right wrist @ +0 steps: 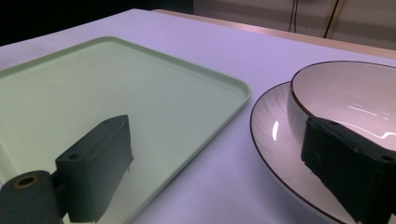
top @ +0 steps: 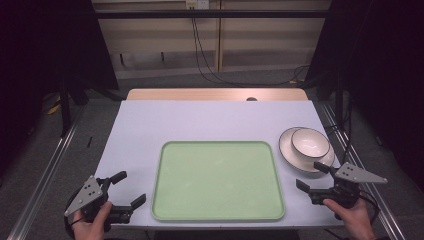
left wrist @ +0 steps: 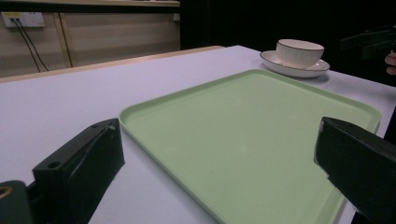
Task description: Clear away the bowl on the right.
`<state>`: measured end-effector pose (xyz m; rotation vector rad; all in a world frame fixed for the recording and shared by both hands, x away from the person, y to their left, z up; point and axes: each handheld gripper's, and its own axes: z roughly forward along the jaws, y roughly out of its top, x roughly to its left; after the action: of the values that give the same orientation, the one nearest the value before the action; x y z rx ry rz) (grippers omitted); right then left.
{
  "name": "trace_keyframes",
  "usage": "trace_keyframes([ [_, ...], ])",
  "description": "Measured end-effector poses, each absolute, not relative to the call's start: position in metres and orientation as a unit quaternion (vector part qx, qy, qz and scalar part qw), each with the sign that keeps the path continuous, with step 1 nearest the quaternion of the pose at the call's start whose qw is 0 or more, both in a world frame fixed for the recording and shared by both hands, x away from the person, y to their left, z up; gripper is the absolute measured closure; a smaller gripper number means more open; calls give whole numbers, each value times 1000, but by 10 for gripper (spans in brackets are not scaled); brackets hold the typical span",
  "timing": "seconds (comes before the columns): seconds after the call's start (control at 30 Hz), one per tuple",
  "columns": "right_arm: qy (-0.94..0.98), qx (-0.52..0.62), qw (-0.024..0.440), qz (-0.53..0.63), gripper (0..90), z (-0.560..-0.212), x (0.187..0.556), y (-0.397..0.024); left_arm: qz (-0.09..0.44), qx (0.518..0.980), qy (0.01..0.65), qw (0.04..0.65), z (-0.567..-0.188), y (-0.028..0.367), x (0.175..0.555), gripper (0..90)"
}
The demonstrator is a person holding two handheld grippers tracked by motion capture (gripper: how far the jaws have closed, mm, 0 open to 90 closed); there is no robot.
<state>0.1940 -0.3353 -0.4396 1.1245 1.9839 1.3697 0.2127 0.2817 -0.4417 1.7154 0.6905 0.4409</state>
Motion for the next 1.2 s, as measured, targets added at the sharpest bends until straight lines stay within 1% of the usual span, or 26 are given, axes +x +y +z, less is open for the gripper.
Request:
trace_keyframes([
  [0.13,726,411,235,498,54,-440,195,-335,190,734,298,580,-442,282,213,14],
  [0.33,725,418,230,497,74,-440,197,-337,189,732,300,582,-442,281,213,14],
  [0.4,722,427,232,492,104,-440,198,-339,189,732,300,581,-442,282,213,14],
  [0.53,716,438,233,492,105,-440,199,-343,189,733,300,581,-442,281,213,14],
  [0.63,713,438,233,496,124,-439,200,-346,186,735,297,580,-442,282,214,14],
  [0.67,709,441,229,501,135,-439,201,-347,189,735,299,578,-442,282,213,15],
  [0.73,713,441,207,503,190,-439,204,-349,183,732,297,585,-443,282,214,15],
  [0.77,714,443,200,504,187,-439,205,-349,183,732,297,585,-443,282,214,15],
  [0.83,711,446,207,503,182,-438,206,-349,187,733,298,582,-442,281,213,14],
  [0.87,709,442,214,506,202,-436,207,-352,185,734,295,583,-442,280,213,15],
  [1.0,707,449,218,502,213,-433,214,-359,186,734,297,581,-442,281,213,14],
  [1.07,702,453,216,505,223,-433,217,-365,185,735,297,581,-442,281,214,15],
  [1.13,696,463,209,508,215,-434,219,-370,186,736,295,580,-442,281,214,15],
  [1.2,695,464,210,507,234,-433,221,-375,187,736,297,579,-442,281,214,15],
])
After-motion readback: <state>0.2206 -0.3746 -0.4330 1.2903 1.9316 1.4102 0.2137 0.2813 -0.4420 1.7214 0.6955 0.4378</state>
